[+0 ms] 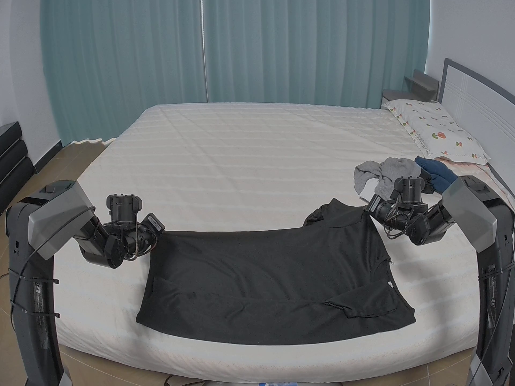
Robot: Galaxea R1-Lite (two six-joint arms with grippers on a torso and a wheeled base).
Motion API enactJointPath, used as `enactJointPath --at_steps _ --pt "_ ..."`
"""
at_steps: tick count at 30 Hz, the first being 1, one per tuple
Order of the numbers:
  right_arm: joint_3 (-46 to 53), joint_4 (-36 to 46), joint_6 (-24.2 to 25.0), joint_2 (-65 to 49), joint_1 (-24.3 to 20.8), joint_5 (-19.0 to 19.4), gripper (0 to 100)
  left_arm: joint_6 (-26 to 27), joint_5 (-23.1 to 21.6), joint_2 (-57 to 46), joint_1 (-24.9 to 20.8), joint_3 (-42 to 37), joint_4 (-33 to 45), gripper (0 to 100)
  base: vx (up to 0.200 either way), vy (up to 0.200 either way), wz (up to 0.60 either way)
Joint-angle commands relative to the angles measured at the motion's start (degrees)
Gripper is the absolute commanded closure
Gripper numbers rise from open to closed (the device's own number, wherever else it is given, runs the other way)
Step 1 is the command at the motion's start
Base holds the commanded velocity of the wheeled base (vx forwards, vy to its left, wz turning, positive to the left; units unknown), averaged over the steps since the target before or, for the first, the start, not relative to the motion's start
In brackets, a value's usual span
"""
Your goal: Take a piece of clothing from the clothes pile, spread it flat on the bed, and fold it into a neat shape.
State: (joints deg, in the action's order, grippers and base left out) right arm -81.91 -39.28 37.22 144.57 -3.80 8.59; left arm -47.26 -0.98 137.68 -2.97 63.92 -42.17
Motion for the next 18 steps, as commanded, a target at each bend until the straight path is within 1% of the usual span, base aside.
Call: enactJointPath --at_steps 1,4,6,8,10,18 --pt "4.5 -2.7 0.2 -3.8 0.4 0.5 100 0.0 0.0 -2.6 0.2 -1.2 -0.1 100 0.0 0.0 0.0" --pt "5.7 -4.5 0.8 -4.1 0.4 0.4 100 0.0 0.0 -3.3 0.2 -1.6 -0.1 100 0.0 0.0 0.0" --pt "8.1 -7.7 3.4 -5.1 0.4 0.5 100 0.0 -0.2 -4.6 0.6 -2.4 -0.1 100 0.0 0.0 0.0" --pt "8.7 -8.0 3.4 -5.1 0.3 0.6 100 0.0 -0.2 -4.6 0.6 -2.6 -0.1 100 0.0 0.0 0.0" --pt "10.2 -10.4 4.2 -5.8 0.2 1.1 100 0.1 -0.1 -4.7 0.6 -2.7 -0.1 100 0.0 0.0 0.0" --pt "13.4 -11.4 4.4 -7.7 1.3 1.4 100 0.3 -0.1 -5.8 0.6 -3.6 -0.1 100 0.0 0.0 0.0"
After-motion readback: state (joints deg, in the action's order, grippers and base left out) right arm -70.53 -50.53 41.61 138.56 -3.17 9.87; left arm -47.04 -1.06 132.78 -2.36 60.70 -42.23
